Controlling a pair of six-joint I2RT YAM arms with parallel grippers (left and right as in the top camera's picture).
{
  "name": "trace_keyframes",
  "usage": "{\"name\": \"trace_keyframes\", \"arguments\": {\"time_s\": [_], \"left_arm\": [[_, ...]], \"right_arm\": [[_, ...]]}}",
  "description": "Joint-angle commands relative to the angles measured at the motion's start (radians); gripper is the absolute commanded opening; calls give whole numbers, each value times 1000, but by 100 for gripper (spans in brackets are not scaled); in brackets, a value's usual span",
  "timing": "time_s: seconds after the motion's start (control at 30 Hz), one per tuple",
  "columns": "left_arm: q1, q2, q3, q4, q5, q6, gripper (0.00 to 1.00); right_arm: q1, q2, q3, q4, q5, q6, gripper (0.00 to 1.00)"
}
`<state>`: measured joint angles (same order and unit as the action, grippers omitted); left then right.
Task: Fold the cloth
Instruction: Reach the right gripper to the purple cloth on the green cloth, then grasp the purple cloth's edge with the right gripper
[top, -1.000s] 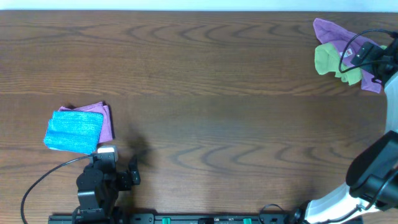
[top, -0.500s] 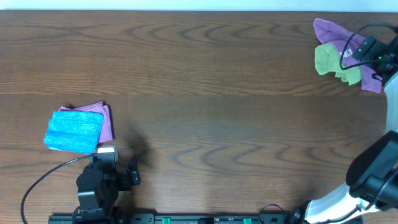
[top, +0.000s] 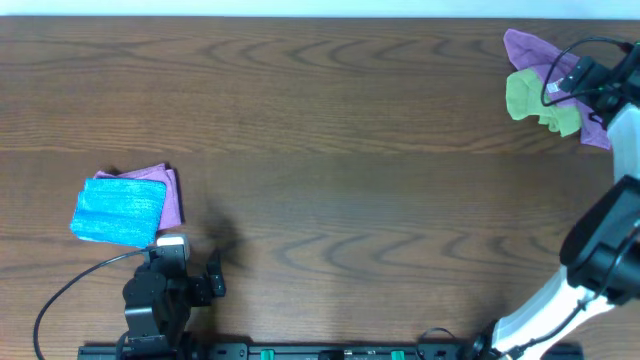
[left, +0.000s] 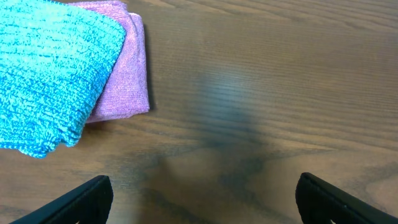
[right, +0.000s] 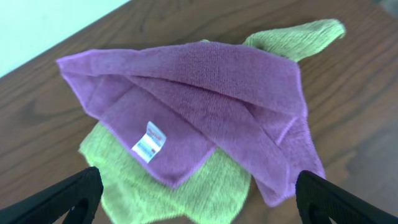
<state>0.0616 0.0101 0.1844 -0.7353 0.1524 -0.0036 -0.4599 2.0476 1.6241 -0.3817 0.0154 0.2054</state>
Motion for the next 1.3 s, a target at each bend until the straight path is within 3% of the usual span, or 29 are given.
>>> {"name": "trace_keyframes", "arguments": {"time_s": [0.0,0.53,1.13,1.27], "left_arm": [[-4,-6,-19,-5,-6,-4,95],[-4,-6,-19,-5,-6,-4,95],[-4,-6,-19,-5,-6,-4,95],[-4,-6,-19,-5,-6,-4,95]], "right_arm": [[-11,35,68,19,9,23,99],[-58,152,173,62,62,72,98],[-84,266,173,50,-53,86,99],[-84,270,173,68,-54,86,90]]}}
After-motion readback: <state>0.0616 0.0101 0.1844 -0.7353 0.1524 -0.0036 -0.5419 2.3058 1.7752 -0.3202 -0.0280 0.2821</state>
